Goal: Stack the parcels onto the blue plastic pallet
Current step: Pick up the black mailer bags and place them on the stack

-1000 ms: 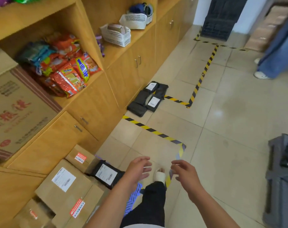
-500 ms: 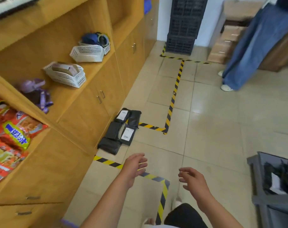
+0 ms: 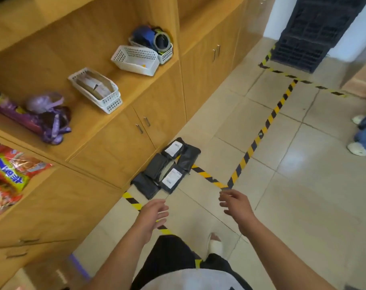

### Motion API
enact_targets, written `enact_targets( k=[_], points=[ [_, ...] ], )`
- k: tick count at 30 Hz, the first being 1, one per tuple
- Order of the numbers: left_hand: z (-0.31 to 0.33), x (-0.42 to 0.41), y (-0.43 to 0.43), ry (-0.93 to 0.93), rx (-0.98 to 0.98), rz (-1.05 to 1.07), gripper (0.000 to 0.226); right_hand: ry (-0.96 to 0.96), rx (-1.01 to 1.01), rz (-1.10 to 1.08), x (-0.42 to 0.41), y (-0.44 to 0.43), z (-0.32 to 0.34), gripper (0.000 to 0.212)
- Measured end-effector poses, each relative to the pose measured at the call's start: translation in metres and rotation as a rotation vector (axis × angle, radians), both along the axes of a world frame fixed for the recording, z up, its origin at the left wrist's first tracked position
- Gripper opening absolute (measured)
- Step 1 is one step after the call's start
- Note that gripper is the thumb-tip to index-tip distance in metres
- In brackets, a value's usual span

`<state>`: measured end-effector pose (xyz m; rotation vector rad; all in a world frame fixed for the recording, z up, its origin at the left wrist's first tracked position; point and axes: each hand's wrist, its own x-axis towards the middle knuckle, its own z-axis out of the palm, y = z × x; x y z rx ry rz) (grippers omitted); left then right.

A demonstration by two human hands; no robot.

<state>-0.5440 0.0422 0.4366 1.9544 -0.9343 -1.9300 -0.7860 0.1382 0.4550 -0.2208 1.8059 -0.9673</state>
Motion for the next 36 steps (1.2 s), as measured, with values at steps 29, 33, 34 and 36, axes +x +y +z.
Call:
enact_targets(
  k=[29, 33, 34, 36],
  points=[
    [-0.586, -0.151, -0.302, -0.706, 0.225, -0.557, 0.1, 0.059, 0.395, 0.65, -0.207, -0.38, -0.478, 0.011],
    [-0.669, -0.146, -0.315, -0.879, 0.115, -0.773, 0.119, 0.025, 0.427, 0.704, -0.23, -0.407, -0.54, 0.011],
    [-0.683, -0.144, -0.317, -0.919, 0.084, -0.802, 0.123, 0.042, 0.445, 0.732, -0.232, -0.416, -0.552, 0.01],
    [-0.707, -0.139, -0.32, -0.992, 0.009, -0.831, 0.128, 0.027, 0.451, 0.754, -0.236, -0.439, -0.569, 0.012]
  ],
)
